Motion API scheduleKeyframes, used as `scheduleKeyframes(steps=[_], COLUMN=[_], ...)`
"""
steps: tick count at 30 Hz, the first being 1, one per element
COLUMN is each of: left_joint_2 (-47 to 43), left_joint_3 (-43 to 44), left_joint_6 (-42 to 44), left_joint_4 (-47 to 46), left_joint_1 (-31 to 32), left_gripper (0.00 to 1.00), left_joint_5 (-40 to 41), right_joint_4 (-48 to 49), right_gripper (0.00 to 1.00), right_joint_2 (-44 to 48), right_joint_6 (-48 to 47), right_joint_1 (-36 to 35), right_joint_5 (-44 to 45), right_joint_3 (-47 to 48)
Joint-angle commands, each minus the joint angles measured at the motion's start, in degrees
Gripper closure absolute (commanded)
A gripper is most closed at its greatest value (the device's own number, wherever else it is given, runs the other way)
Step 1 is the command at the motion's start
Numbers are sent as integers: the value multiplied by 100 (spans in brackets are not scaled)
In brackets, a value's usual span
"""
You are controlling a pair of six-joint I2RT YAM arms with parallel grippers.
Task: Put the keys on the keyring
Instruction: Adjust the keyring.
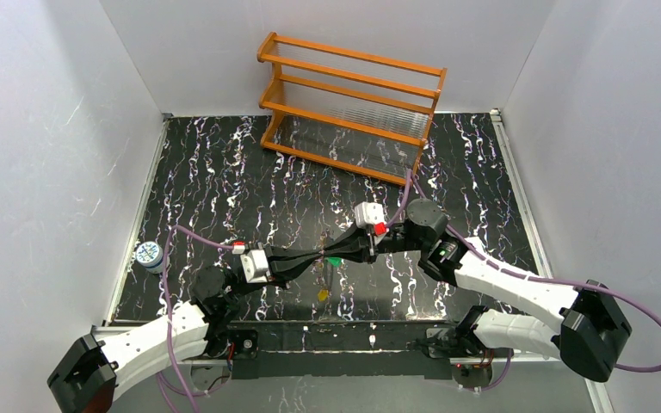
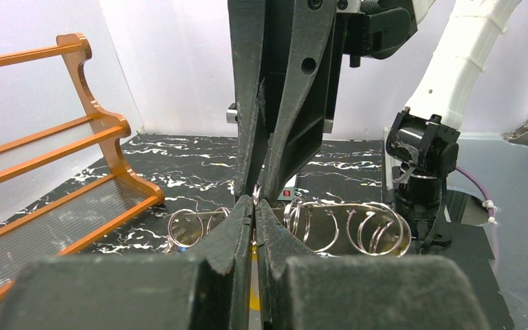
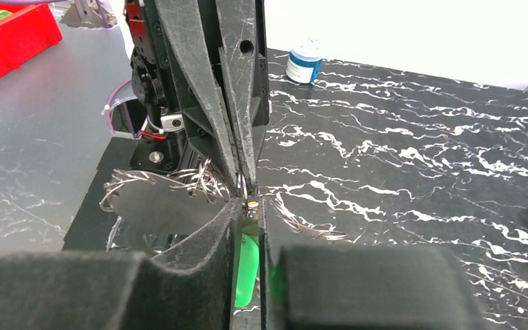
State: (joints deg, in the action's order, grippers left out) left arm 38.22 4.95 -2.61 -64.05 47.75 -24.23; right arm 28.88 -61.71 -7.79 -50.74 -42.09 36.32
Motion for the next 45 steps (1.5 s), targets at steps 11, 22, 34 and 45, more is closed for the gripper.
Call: scheduleKeyframes(steps=[11, 22, 34, 45], left_joint_2=[-2, -443, -601, 1720], left_joint_3=[-11, -244, 275, 1713], left_joint_6=[-11, 235, 686, -689], left_joint_4=[-424, -75, 2030, 3423], left_joint_1=[18, 15, 11, 11], left_gripper=[100, 28, 2, 2], left_joint_5=[5, 535, 1720, 3930], right_joint_4=[73, -877, -1386, -1516], right_gripper=[99, 99, 99, 99], right_joint_2=[-74, 214, 538, 1060], right_joint_6=[-83, -437, 149, 551], right_joint_1=[12, 53, 801, 1229], right_joint_5=[-20, 1138, 2218, 4710], right_joint_3=[321, 218, -80, -98])
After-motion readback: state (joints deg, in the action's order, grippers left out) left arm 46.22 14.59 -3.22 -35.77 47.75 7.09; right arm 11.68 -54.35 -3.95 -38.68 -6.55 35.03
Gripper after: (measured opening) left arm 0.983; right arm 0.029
